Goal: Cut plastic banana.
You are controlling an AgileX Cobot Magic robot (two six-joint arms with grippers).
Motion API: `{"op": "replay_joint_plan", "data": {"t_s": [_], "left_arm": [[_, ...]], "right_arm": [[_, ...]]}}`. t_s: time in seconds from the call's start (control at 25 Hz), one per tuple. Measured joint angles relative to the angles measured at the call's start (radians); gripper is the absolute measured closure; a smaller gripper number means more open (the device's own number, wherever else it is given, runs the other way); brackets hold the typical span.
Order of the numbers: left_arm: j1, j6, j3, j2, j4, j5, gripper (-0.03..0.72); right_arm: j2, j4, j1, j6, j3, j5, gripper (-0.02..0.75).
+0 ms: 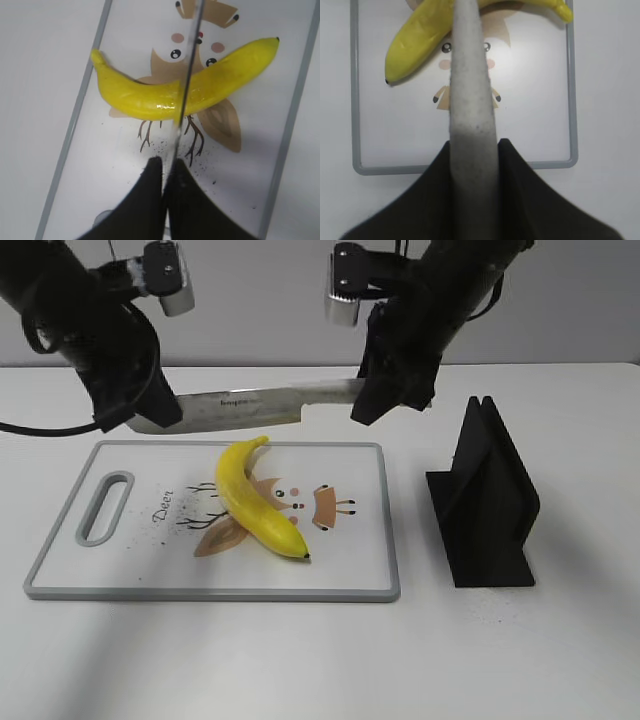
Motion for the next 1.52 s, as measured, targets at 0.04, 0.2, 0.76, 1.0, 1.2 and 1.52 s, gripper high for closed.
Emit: {"op": "replay_joint_plan", "data": {"t_s": [0.04,0.2,0.76,1.0,1.2,1.52], "left_arm": [[-0.002,-0.004,0.006,0.008,-0.004,-0.007,0.696],[-0.004,-0.012,0.064,0.018,-0.025,-0.048,0.695],[-0.006,-0.015,0.161,0.044,-0.038,-0.172,0.695],[-0.025,-0.022,0.159,0.116,-0.035,-0.177,0.695],[-0.029,-0.023,0.146,0.147,-0.032,-0.169,0.695],[-0.034,-0.023,0.142,0.149,-0.033,-0.17,0.695]], "right_arm": [[0.006,-0.018,0.002,0.026,0.0,0.001,0.542],[0.031,-0.039,0.006,0.058,0.0,0.008,0.531],[0.107,-0.045,0.013,0.064,-0.001,-0.04,0.512],[0.169,-0.052,0.012,0.066,-0.002,-0.033,0.51],[0.177,-0.056,0.011,0.066,-0.015,-0.03,0.51],[0.207,-0.056,0.004,0.066,-0.02,-0.02,0.506]]}}
